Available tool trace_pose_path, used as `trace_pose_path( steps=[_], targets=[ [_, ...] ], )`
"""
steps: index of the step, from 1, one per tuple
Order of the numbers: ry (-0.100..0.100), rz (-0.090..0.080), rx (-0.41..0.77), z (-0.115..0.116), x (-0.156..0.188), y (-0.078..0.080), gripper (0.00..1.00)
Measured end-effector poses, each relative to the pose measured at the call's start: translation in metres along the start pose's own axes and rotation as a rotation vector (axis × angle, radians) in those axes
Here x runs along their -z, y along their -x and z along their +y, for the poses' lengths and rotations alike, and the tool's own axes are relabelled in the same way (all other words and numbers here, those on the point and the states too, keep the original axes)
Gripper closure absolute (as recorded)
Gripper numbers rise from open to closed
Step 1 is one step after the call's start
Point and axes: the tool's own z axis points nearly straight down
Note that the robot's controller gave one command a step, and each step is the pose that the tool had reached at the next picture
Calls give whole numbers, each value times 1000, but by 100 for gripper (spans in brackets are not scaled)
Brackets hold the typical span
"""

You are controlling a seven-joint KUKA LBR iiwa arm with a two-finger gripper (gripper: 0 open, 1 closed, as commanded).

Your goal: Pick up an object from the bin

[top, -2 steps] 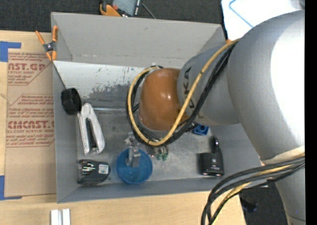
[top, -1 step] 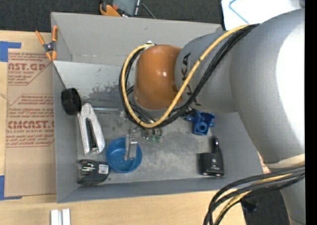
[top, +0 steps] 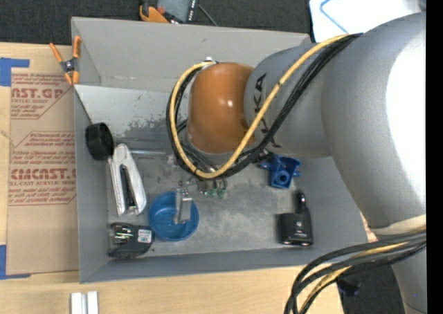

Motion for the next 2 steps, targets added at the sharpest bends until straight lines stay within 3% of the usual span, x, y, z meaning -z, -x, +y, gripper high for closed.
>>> trace_pose_path(
  steps=[1, 2],
  targets=[
    [1, 1, 10, 15, -58, -3, 0],
    [3, -9, -32, 12, -56, 11, 0]
  ],
)
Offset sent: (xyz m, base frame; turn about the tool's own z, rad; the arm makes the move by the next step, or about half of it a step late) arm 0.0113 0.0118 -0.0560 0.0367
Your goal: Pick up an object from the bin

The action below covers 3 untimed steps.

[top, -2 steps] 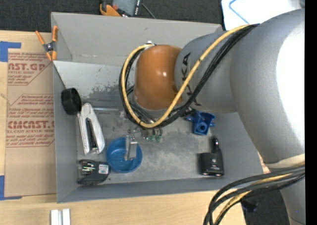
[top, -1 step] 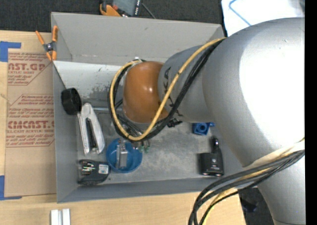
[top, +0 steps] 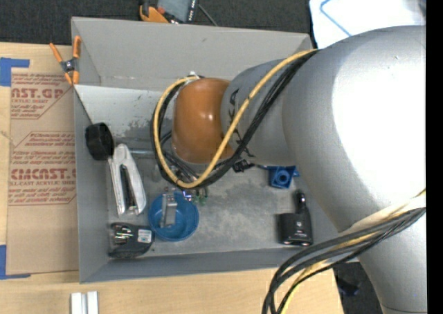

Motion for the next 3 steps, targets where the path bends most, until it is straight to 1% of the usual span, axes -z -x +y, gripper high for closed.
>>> trace_pose_path(
  steps=[1, 2, 3],
  targets=[
    [0, 6, 280, -5, 0, -16, 0],
    [2, -4, 29, -1, 45, -4, 0],
    [1, 5, 533, 5, 8, -29, 0]
  ],
)
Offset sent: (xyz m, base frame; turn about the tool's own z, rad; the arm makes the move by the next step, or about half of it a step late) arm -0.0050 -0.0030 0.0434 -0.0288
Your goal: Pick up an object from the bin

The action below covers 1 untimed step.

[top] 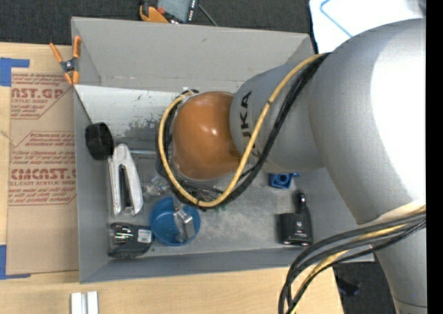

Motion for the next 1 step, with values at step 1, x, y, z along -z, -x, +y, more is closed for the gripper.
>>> trace_pose_path(
  steps=[1],
  targets=[
    [0, -10, -324, -9, -6, 9, 0]
  ],
)
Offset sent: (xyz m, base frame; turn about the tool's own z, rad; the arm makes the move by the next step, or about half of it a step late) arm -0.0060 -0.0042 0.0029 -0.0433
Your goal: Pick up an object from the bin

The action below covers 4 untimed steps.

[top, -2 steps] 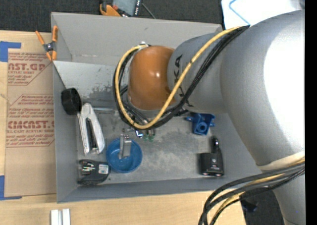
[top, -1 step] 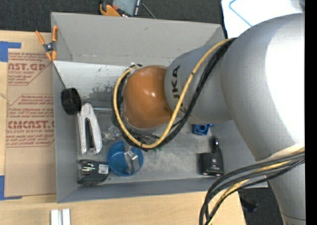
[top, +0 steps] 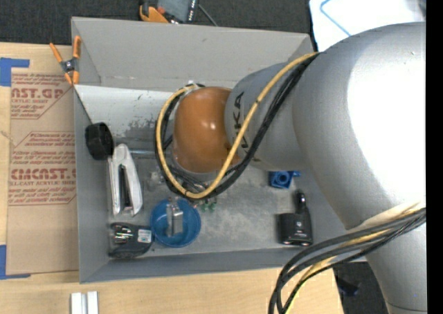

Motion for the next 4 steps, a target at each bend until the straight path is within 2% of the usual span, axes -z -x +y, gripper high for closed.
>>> trace_pose_path(
  steps=[1, 2, 3, 4],
  targets=[
    [-1, 7, 137, 3, 5, -10, 0],
    [0, 5, 298, 2, 4, -11, 0],
    [-3, 4, 225, 68, 32, -23, 0],
    [-5, 9, 268, 3, -3, -25, 0]
  ],
)
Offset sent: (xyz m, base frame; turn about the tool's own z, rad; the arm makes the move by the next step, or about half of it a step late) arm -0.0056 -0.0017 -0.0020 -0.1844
